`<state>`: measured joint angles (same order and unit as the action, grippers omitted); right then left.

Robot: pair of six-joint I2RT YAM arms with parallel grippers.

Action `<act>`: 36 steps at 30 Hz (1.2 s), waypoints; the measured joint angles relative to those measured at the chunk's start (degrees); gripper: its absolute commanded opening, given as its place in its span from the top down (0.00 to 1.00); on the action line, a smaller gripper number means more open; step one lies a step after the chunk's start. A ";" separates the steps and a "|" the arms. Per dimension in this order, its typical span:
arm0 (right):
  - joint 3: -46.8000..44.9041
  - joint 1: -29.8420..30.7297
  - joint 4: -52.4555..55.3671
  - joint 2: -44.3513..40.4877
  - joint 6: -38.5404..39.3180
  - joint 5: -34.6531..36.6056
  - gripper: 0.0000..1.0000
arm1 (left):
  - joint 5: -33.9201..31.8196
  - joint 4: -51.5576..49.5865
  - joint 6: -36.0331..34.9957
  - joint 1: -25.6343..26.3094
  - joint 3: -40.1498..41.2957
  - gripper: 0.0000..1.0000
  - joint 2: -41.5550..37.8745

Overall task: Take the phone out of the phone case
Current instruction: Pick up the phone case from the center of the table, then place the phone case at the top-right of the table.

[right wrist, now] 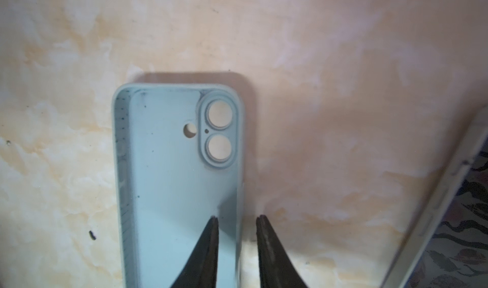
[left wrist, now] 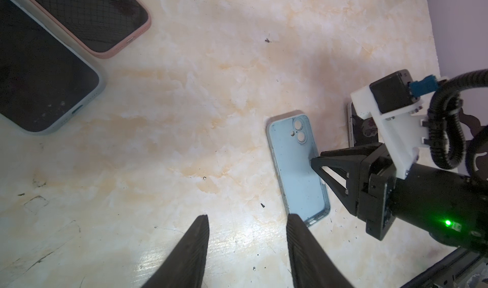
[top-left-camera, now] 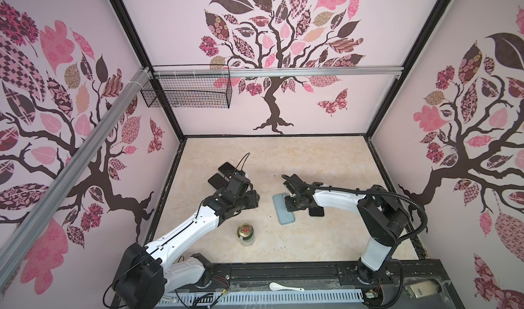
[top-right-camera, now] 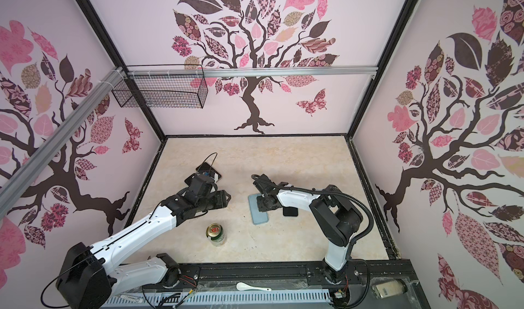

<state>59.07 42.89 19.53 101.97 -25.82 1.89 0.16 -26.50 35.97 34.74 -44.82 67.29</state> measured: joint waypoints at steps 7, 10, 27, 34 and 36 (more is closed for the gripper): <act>0.57 0.17 0.46 0.72 -0.09 0.20 0.84 | 0.15 -0.44 -0.11 0.00 -0.02 0.48 1.36; 0.57 0.17 0.57 0.72 -0.33 0.33 0.87 | 0.15 -0.42 -0.22 0.00 -0.02 0.48 1.36; 3.69 -1.77 3.02 -1.11 -2.05 0.13 1.00 | 0.37 0.48 -2.12 0.00 -3.26 0.47 8.09; 6.56 -10.86 4.24 -2.60 0.42 -0.66 1.00 | 1.77 3.02 -3.45 0.02 -10.45 0.46 15.39; 8.61 -13.70 5.29 -2.58 1.84 -0.63 1.00 | 2.43 3.82 -4.07 0.00 -13.18 0.46 18.78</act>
<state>67.68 29.19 24.82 99.39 -23.99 1.26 2.59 -22.68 31.90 34.74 -58.00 86.06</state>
